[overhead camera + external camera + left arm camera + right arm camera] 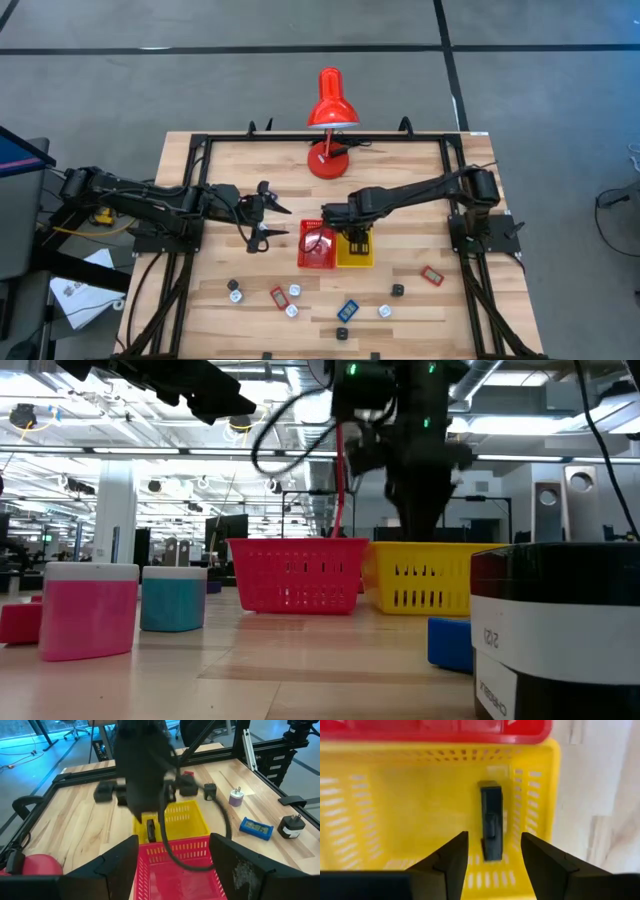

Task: Pick & Place Office items
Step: Put the red digital timer into the yellow bin

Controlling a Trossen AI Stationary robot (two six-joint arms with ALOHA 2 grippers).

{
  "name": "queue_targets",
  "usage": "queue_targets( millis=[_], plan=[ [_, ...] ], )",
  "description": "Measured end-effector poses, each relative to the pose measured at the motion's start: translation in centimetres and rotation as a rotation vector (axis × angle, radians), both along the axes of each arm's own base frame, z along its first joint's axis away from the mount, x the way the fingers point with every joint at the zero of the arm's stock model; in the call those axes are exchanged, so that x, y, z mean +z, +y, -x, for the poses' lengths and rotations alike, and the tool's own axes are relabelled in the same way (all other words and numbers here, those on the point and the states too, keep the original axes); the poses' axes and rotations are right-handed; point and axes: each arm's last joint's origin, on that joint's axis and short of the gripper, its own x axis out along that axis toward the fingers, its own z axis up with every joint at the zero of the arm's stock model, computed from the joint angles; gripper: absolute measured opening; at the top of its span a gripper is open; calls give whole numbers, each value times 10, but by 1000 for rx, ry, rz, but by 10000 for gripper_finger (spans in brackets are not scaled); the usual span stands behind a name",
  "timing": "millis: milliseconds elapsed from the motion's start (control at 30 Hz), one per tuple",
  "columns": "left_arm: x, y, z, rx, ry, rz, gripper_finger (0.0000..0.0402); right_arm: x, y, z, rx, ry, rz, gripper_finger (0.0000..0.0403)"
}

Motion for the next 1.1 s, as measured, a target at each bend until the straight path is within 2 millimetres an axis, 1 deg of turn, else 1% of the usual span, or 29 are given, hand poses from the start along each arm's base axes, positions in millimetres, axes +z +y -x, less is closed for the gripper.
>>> queue_targets(
  millis=[100,200,267,333,467,533,633,767,833,933,1100],
  plan=[
    [0,0,0,0,1,0,236,21,8,14,-93,9,-8,176],
    [0,0,0,-2,3,4,236,39,23,35,-191,28,-14,177],
    [-1,0,0,-2,6,4,236,49,36,54,-247,18,-21,178],
    [0,0,0,-2,5,4,236,54,47,73,-323,5,-32,178],
    [0,0,0,-2,0,4,236,57,66,115,-533,-25,-65,183],
    [0,0,0,-2,0,4,236,56,73,136,-629,-37,-83,193],
    [0,0,0,-2,0,4,236,53,82,163,-755,-55,-119,221],
    [0,0,0,-1,-4,5,236,44,92,189,-863,-72,-163,266],
    [1,0,0,3,-11,5,236,38,95,197,-879,-71,-171,288],
    [2,0,-1,3,-25,7,236,26,100,204,-856,-65,-166,316],
    [4,0,-1,3,-40,10,236,3,101,212,-837,-4,-73,342]
  ],
)
